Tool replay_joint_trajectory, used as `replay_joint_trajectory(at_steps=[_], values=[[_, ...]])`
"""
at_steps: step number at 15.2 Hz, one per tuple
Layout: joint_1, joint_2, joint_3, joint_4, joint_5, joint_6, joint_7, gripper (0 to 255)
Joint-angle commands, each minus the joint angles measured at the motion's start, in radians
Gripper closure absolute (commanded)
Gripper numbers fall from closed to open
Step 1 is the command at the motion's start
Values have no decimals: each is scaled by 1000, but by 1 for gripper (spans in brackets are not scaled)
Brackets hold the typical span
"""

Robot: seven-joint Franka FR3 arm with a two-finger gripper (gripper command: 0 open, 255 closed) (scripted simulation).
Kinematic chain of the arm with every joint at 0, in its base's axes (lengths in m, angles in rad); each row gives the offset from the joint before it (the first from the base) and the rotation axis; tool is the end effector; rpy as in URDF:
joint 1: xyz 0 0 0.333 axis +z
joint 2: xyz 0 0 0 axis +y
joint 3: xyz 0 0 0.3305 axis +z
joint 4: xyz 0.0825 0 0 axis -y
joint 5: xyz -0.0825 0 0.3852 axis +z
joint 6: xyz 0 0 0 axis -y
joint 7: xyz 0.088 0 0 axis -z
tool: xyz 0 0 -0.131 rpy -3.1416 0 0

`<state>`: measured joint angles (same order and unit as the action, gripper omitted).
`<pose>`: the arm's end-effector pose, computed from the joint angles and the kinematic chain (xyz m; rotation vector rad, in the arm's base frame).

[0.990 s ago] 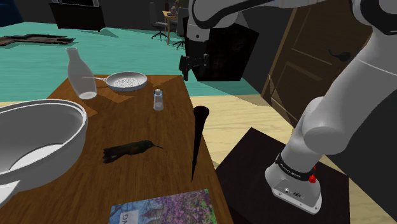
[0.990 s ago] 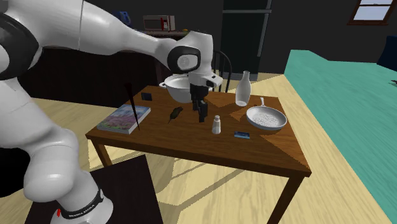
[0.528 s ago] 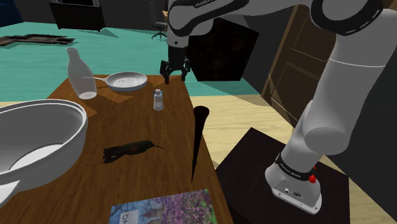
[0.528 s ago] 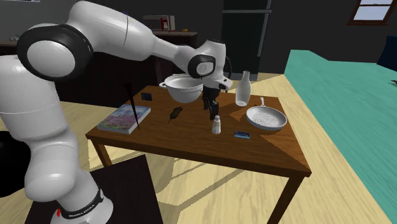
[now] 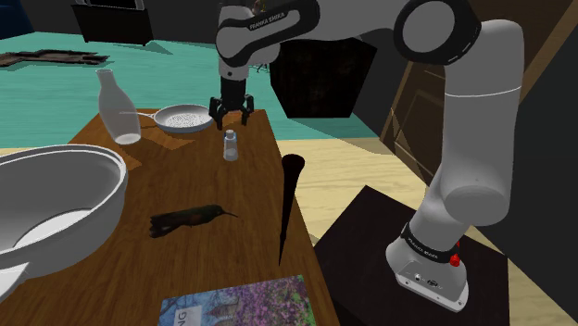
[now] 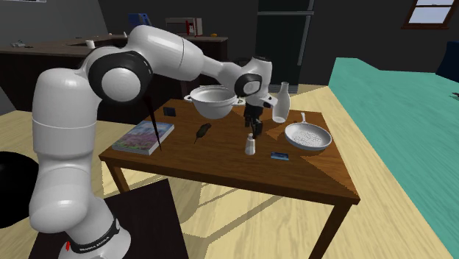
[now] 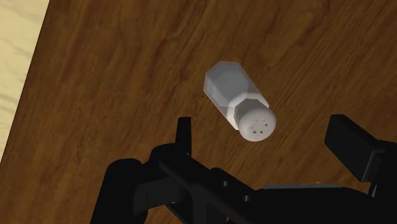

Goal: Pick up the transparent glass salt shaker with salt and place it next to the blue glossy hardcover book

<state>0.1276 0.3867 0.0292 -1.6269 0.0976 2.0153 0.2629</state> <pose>0.6637 0.1108 0.3872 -3.0355 0.2284 0.0289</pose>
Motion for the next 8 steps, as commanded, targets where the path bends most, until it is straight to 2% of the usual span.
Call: replay_joint_trajectory(at_steps=[1,8], values=[[2,16,1,-4,1,20,1,0],[5,38,3,-33,3,72,0,0]])
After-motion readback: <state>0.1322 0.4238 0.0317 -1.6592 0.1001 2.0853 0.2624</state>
